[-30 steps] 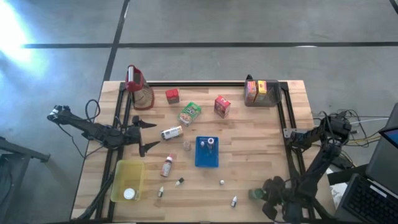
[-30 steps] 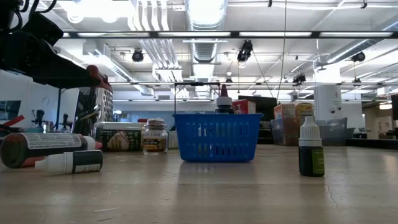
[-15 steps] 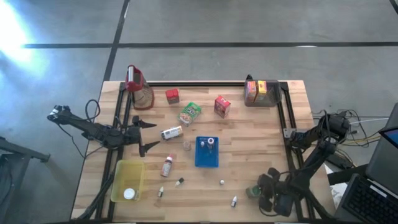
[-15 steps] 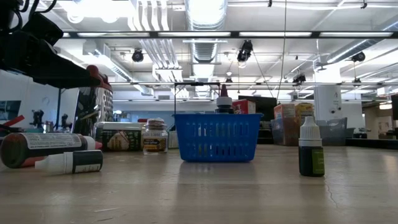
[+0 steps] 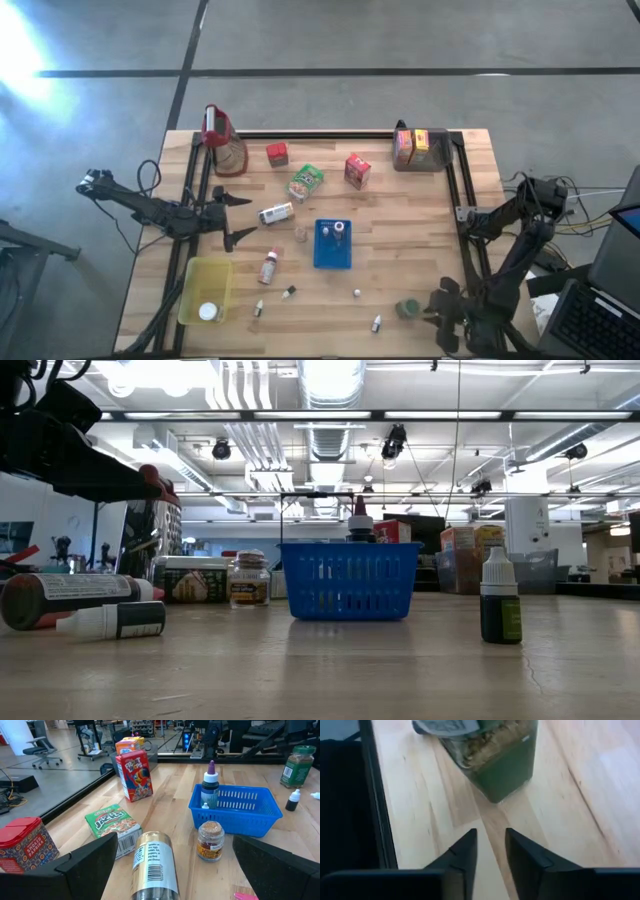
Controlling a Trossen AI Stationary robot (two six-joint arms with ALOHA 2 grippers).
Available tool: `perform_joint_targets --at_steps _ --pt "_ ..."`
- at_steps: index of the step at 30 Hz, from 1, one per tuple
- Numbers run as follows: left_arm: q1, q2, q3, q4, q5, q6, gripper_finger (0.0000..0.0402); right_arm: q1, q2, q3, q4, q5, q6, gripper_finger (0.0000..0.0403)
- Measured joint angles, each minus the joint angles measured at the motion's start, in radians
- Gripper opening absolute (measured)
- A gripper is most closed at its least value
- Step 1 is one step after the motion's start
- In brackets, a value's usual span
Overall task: Pick & Place Kitchen Items
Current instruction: Put the green seasoning bottle into the yellow bin
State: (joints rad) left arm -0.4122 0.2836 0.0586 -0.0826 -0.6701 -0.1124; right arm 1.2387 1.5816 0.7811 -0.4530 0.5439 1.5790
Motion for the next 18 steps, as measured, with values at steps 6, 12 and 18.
perform_joint_targets --at_steps 6,12,18 --pt "0.0 0.0 0.0 0.0 0.0 0.0 0.04 0.0 0.005 -0.01 -0.051 0.066 -0.083 0.0187" --pt "0.0 0.0 0.0 0.0 0.0 0.0 0.04 -0.002 0.005 -0.013 -0.108 0.073 -0.121 0.0249" --pt "0.0 0.0 0.0 0.0 0.0 0.0 0.04 -0.002 0.004 -0.013 -0.108 0.103 -0.206 0.0295"
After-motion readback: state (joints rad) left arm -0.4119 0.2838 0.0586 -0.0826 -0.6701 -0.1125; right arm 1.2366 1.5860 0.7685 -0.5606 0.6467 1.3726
